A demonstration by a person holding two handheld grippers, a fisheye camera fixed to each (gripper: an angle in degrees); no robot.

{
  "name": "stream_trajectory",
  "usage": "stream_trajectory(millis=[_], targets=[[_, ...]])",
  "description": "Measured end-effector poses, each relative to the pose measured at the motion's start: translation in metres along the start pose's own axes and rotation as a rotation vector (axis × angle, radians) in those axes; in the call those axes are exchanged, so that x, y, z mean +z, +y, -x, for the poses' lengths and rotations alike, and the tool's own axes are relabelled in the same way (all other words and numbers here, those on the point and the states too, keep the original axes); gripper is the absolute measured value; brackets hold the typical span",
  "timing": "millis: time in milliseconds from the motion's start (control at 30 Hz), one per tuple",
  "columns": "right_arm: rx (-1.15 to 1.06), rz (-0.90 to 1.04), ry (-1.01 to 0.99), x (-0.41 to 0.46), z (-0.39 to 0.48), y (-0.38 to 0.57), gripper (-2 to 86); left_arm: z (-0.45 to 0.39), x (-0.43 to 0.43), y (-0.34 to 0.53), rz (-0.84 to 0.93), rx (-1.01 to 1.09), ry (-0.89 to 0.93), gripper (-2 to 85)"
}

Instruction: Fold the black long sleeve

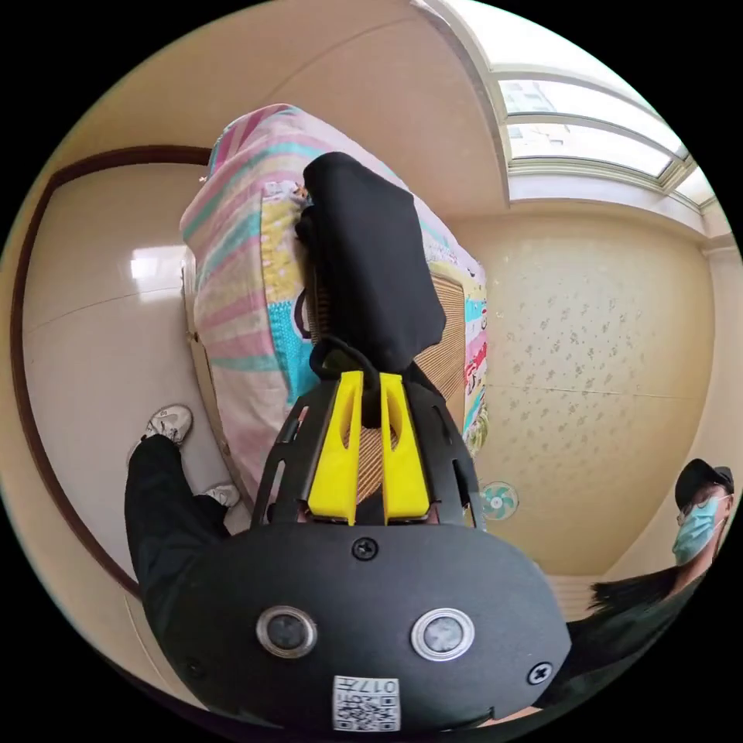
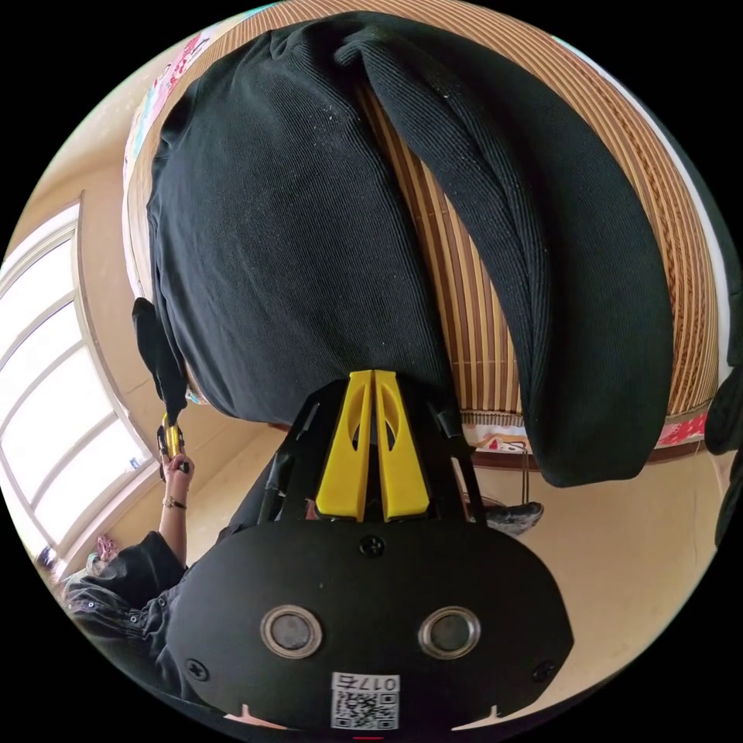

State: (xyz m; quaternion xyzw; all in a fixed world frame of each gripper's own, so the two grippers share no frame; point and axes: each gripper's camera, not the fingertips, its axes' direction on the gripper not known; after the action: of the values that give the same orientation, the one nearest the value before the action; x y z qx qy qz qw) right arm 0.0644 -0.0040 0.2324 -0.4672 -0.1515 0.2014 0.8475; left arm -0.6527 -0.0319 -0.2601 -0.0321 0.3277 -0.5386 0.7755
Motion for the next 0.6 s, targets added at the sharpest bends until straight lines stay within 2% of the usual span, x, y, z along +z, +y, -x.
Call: stream_trajectory(millis=[67,167,300,367,500,600], targets=[[0.006,-0.007,0.002,-0.001,-0.007,0.002,0.3,-0.052,-0.028,0.007,-0.025,0.110,0.143,4.6],[0.029,-0.019,0.006,-0.001,-0.015,0.004,0.3,-0.135,-0.052,0.014,-0.061,0.307,0.205,4.5],[0.058,-0.023,-0.001,-0.003,-0.025,0.008,0.7,-0.228,-0.020,0.020,-0.031,0.538,0.307,4.6],[0.092,-0.025,-0.055,-0.007,-0.038,0.012,1.3,-0.289,0.038,0.044,0.092,0.711,0.367,4.6],[0.168,-0.086,-0.224,-0.012,-0.073,0.031,3.0,-0.337,0.153,0.124,0.328,0.846,0.404,5.0],[0.295,-0.175,-0.432,-0.010,-0.118,0.059,4.6,-0.334,0.245,0.217,0.523,0.918,0.294,5.6]])
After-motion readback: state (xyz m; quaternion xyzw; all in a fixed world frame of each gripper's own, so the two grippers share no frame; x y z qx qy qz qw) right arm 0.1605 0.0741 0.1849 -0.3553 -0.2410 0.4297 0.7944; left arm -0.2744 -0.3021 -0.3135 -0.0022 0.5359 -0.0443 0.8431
